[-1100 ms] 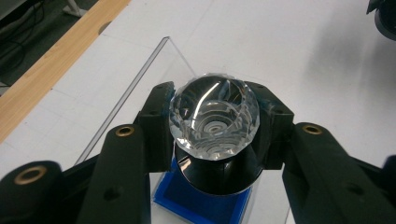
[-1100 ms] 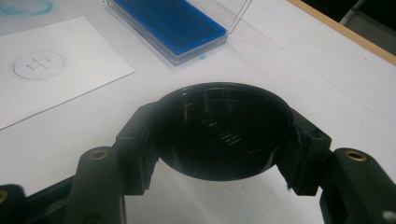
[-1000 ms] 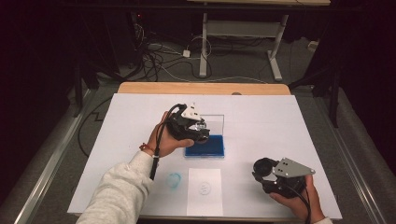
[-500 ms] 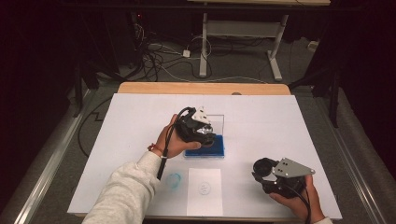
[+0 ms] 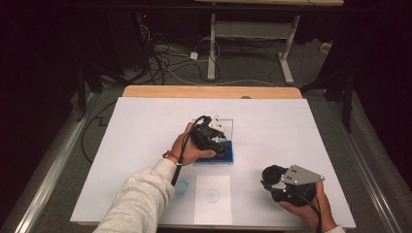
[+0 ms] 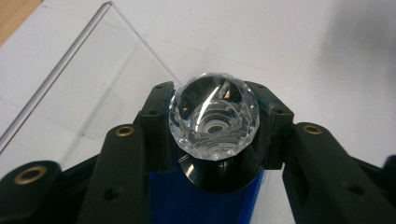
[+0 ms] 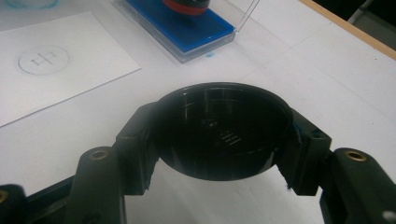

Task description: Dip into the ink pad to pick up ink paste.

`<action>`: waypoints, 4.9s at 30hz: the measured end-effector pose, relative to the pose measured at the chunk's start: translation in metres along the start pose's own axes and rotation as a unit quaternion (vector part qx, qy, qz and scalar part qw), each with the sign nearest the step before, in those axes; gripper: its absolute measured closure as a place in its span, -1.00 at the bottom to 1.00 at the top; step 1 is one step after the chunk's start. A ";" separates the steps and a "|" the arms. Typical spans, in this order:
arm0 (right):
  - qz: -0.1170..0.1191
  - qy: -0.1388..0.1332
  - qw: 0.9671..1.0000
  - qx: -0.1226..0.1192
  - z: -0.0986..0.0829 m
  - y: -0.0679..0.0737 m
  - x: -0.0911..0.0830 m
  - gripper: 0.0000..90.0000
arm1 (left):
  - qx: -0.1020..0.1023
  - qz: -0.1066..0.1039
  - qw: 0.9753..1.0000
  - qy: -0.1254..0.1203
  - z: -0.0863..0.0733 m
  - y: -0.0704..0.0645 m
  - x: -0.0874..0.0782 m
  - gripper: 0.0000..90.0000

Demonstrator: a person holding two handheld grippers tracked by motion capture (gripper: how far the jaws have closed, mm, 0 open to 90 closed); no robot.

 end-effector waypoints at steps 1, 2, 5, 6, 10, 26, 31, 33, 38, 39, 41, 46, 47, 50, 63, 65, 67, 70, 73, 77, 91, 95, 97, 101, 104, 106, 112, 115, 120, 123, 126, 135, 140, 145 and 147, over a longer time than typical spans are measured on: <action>-0.001 0.001 1.000 0.001 0.000 0.000 0.000 -0.14 | -0.001 -0.004 1.000 0.001 0.000 0.000 0.002 0.21; 0.000 0.001 1.000 0.001 0.000 0.000 0.000 -0.14 | -0.001 -0.002 1.000 0.004 -0.001 -0.001 0.004 0.21; 0.000 0.001 1.000 0.002 -0.001 0.000 0.000 -0.14 | 0.000 -0.006 1.000 0.007 -0.002 -0.002 0.009 0.22; 0.000 0.001 1.000 0.001 -0.001 0.000 0.000 -0.14 | 0.001 0.000 1.000 0.009 -0.003 -0.002 0.010 0.22; 0.001 0.002 1.000 0.001 -0.001 0.000 0.000 -0.14 | 0.005 0.002 1.000 0.015 -0.005 -0.003 0.015 0.21; 0.005 0.004 1.000 -0.007 0.000 0.004 0.000 -0.14 | -0.011 -0.004 1.000 -0.015 -0.013 -0.001 0.016 0.21; 0.003 0.005 1.000 -0.004 0.000 0.003 0.001 -0.14 | -0.010 0.008 1.000 0.002 -0.010 -0.003 0.017 0.21; 0.003 0.005 1.000 -0.006 0.000 0.004 0.001 -0.14 | -0.015 0.004 1.000 0.001 -0.011 -0.001 0.016 0.21; 0.003 0.003 1.000 -0.007 0.000 0.004 0.000 -0.14 | -0.009 0.018 1.000 0.010 -0.010 -0.004 0.016 0.22; 0.003 0.004 1.000 -0.006 0.000 0.003 0.000 -0.14 | -0.005 0.023 1.000 0.014 -0.010 -0.005 0.017 0.21; 0.003 0.005 1.000 -0.006 -0.001 0.003 0.000 -0.14 | -0.003 0.025 1.000 0.016 -0.009 -0.005 0.017 0.22; 0.002 0.006 1.000 -0.007 0.000 0.004 0.000 -0.14 | -0.014 0.023 1.000 0.015 -0.011 -0.003 0.016 0.22; 0.003 0.005 1.000 -0.007 0.000 0.004 0.000 -0.14 | -0.013 0.027 0.999 0.018 -0.010 -0.004 0.016 0.22; 0.001 0.005 1.000 -0.005 0.000 0.003 0.000 -0.14 | -0.008 0.031 0.999 0.021 -0.010 -0.005 0.016 0.22; 0.001 0.003 1.000 -0.006 0.000 0.003 -0.001 -0.14 | -0.002 0.028 0.999 0.037 -0.009 -0.006 0.015 0.22; 0.001 0.004 1.000 -0.007 0.000 0.003 -0.001 -0.14 | 0.000 0.030 0.999 0.037 -0.009 -0.006 0.015 0.22; 0.001 0.003 1.000 -0.006 0.000 0.003 -0.001 -0.14 | 0.002 0.031 0.999 0.041 -0.009 -0.006 0.015 0.22; 0.001 0.003 1.000 -0.006 0.000 0.003 -0.001 -0.14 | 0.002 0.030 0.999 0.041 -0.008 -0.006 0.016 0.21; 0.001 0.003 1.000 -0.006 0.000 0.003 0.000 -0.14 | 0.005 0.032 0.999 0.042 -0.008 -0.007 0.016 0.21; 0.001 0.003 1.000 -0.006 0.001 0.003 0.000 -0.14 | 0.003 0.033 0.999 0.043 -0.007 -0.007 0.017 0.21; 0.001 0.001 1.000 -0.005 0.001 0.002 -0.001 -0.14 | 0.007 0.036 0.998 0.050 -0.008 -0.007 0.015 0.22; 0.002 0.001 1.000 -0.003 0.001 0.002 -0.001 -0.14 | -0.009 0.029 0.999 0.038 -0.008 -0.005 0.015 0.21; 0.002 0.002 1.000 -0.003 0.000 0.002 -0.001 -0.14 | -0.007 0.030 0.999 0.038 -0.008 -0.005 0.014 0.22; 0.001 0.000 1.000 -0.004 0.001 0.001 -0.002 -0.14 | -0.003 0.038 0.998 0.041 -0.008 -0.003 0.012 0.22; 0.000 0.000 1.000 -0.004 0.001 0.001 -0.001 -0.14 | -0.009 0.042 0.999 0.026 -0.008 0.000 0.006 0.22; -0.001 0.000 1.000 -0.001 0.001 0.001 -0.001 -0.14 | -0.012 0.049 0.999 0.013 -0.006 0.000 -0.001 0.22; -0.001 -0.001 1.000 0.000 0.001 0.000 -0.001 -0.14 | -0.019 0.053 0.998 -0.032 -0.006 0.001 -0.028 0.22; -0.003 0.000 1.000 0.000 0.000 0.000 -0.002 -0.14 | -0.028 0.052 0.997 -0.056 -0.009 0.003 -0.040 0.22; -0.005 -0.001 1.000 -0.001 0.000 -0.001 -0.002 -0.14 | -0.031 0.062 0.994 -0.082 -0.014 0.001 -0.055 0.22; -0.005 0.001 1.000 0.000 0.000 -0.001 -0.002 -0.14 | -0.026 0.063 0.994 -0.091 -0.017 -0.004 -0.063 0.22; -0.004 0.001 1.000 0.001 0.000 -0.002 -0.001 -0.14 | -0.023 0.064 0.992 -0.106 -0.021 -0.009 -0.071 0.22; -0.002 0.000 1.000 0.001 0.000 0.000 0.000 -0.14 | -0.016 0.062 0.990 -0.123 -0.030 -0.017 -0.091 0.22; -0.004 -0.002 1.000 0.003 0.001 -0.001 -0.002 -0.14 | -0.024 0.063 0.989 -0.134 -0.035 -0.016 -0.103 0.22; -0.004 -0.003 1.000 0.003 0.001 -0.003 -0.001 -0.14 | -0.024 0.066 0.988 -0.137 -0.039 -0.016 -0.108 0.22; -0.004 -0.004 1.000 0.004 0.002 -0.003 -0.001 -0.14 | -0.023 0.067 0.989 -0.133 -0.041 -0.017 -0.108 0.22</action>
Point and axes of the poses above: each handheld gripper's, and its own axes: x roughly forward along the jaws, z roughly out of its top, y roughly to its left, the point moved 7 cm from there along x, roughly forward along the jaws, and after that the axes turned 1 degree about -z, right-handed, at the moved point
